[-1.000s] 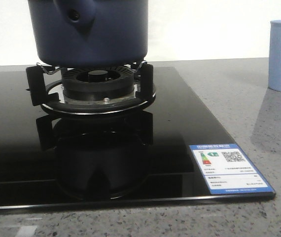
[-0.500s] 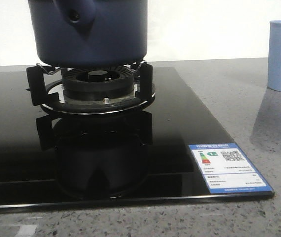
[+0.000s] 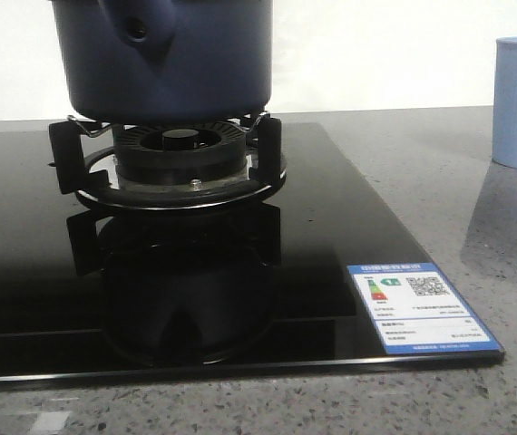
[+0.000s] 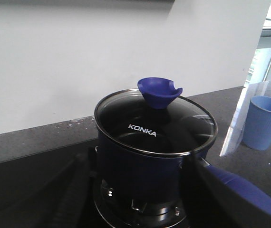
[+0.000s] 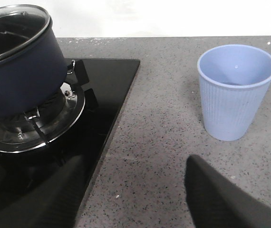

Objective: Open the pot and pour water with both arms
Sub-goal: 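Grasp the blue lid knob with the left gripper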

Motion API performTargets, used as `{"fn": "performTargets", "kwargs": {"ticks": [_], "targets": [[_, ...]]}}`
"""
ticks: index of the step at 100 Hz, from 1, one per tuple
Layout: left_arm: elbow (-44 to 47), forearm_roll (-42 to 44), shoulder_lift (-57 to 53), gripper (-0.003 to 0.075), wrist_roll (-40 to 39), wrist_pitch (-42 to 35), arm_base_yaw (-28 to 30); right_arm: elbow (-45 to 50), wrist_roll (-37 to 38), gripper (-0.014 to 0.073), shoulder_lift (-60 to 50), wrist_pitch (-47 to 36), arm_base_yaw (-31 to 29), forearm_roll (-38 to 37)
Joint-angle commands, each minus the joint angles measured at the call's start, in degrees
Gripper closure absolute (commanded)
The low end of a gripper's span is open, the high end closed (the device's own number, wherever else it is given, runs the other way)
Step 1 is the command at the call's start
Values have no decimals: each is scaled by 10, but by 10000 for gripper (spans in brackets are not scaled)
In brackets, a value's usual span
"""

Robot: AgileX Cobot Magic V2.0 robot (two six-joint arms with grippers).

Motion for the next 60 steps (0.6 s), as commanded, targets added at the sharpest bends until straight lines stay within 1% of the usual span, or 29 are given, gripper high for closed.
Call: {"fn": "performTargets", "kwargs": {"ticks": [1, 7, 18, 28, 36, 43, 60], "targets": [[-19, -18, 27, 203, 0, -60, -24, -21, -7, 130, 5, -36, 0, 14], [-19, -20, 49, 218, 0, -78, -40, -21, -7, 130, 5, -36, 0, 15], [-19, -20, 93, 243, 0, -134, -74, -21, -7, 130, 5, -40, 0, 15], [-26, -20, 132, 235, 0, -182, -104, -21, -7, 130, 5, -40, 0, 15], [-41, -16, 168, 201, 0, -204, -124, -21, -7, 130, 5, -40, 0, 15], [-60, -5, 204, 180, 0, -223, -131, -21, -7, 130, 5, -40, 0, 16], [-119, 10, 293, 179, 0, -237, -129, -21, -7, 130, 5, -40, 0, 16]]}}
